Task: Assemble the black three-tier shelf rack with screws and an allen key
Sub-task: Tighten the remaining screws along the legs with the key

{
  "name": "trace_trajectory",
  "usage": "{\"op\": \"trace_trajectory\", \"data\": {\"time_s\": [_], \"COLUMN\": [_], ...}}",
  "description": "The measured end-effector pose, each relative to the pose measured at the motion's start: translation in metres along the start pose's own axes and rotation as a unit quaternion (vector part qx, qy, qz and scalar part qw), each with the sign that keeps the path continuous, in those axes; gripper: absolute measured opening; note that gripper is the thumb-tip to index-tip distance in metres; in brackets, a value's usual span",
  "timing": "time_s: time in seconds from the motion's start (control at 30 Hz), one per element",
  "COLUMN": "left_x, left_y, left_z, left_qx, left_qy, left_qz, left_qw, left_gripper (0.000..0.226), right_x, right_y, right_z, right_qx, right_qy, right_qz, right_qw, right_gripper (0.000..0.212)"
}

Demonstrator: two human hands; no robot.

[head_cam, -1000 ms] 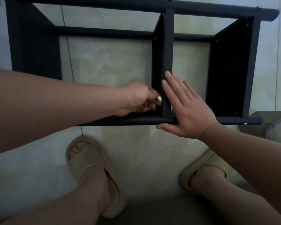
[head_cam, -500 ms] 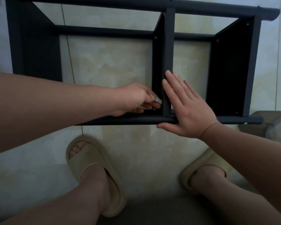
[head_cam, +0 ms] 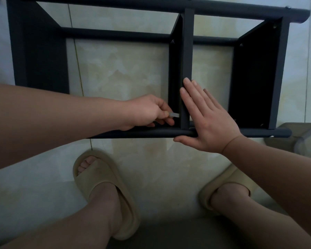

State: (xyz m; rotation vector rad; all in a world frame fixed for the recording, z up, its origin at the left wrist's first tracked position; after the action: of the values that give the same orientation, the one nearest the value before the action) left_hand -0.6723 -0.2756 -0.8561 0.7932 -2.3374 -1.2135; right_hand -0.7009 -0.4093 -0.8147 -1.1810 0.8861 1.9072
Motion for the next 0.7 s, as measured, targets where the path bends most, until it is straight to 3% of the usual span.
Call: {"op": "trace_trajectory", "data": {"time_s": [0.4,0.6,0.7], "left_x": [-0.001,-0.041,-0.074], "left_y": [-0.001,0.012,0.031], "left_z": [0.006,-0.011,-0.040], "left_qx": [0.007,0.013,0.064], "left_qy": [-0.045,-0.125,-0.173], "left_qz": [0.005,-0.131,-0.191], "left_qw": [0.999,0.983,0.964], "left_gripper": [0.017,0.015,0.020], "right_x": [0.000,-0.006,-0.028], "right_y": [0.001,0.001,-0.004], "right_z": [0.000,0.002,0.001], "right_qx": [0.005,0.034,0.052], "right_qy": [-0.009,-0.075,-0.125], "right_qz": [0.015,0.087,0.062], "right_qw": [1.000,0.993,0.989], "right_gripper": [0.110,0.122,0.113]}}
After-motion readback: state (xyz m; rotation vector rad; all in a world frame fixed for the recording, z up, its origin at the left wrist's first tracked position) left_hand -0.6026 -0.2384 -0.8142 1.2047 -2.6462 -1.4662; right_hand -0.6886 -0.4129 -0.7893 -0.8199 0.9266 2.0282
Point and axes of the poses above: each hand's wrist, its own y-axis away from the middle knuckle, its own x-axis out of the palm, z = x × y, the point moved 8 cm from there along -y, towards the middle knuckle, and after that the axes turned 4 degrees about -y, right-handed, at the moved point
